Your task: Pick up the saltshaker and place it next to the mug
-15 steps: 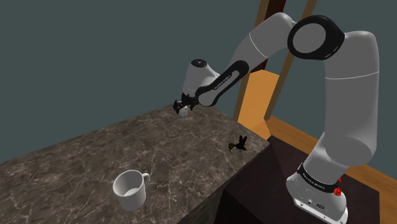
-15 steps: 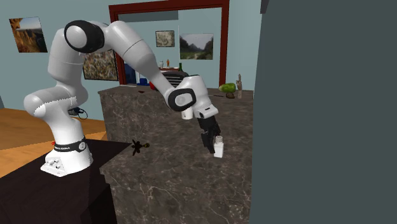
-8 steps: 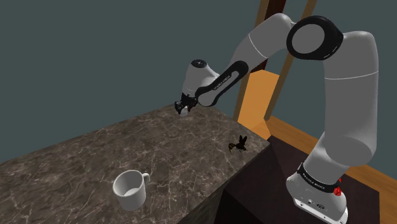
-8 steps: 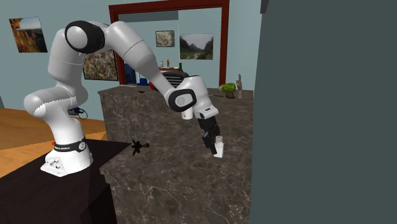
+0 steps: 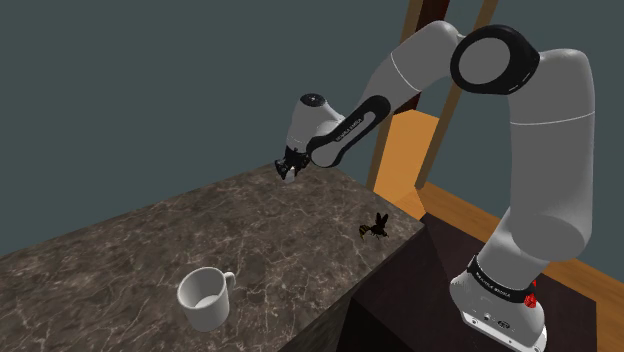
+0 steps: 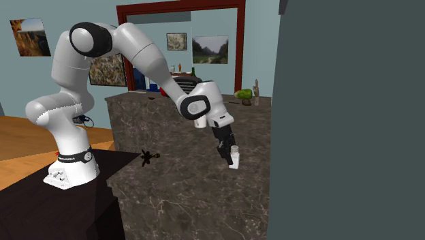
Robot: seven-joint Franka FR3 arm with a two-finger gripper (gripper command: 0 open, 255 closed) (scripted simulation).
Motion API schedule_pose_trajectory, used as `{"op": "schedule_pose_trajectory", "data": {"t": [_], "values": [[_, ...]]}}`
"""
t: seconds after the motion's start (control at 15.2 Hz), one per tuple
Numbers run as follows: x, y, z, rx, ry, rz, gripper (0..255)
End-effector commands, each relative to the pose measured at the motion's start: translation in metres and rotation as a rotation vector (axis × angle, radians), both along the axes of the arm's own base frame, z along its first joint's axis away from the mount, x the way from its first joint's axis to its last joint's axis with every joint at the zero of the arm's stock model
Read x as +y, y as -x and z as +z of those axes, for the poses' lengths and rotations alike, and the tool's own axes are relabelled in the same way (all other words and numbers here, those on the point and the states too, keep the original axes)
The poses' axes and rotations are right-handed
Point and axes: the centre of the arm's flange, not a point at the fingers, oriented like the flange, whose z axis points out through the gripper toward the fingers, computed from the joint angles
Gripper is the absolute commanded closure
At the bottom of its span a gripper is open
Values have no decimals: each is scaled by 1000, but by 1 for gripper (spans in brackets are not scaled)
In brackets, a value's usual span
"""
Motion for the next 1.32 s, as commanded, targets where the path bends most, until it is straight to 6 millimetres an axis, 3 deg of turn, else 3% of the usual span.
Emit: {"op": "schedule_pose_trajectory", "data": {"t": [0.0, 1.25], "values": [[0, 0, 0, 1, 0, 0, 255], [0, 0, 100, 1, 0, 0, 255]]}}
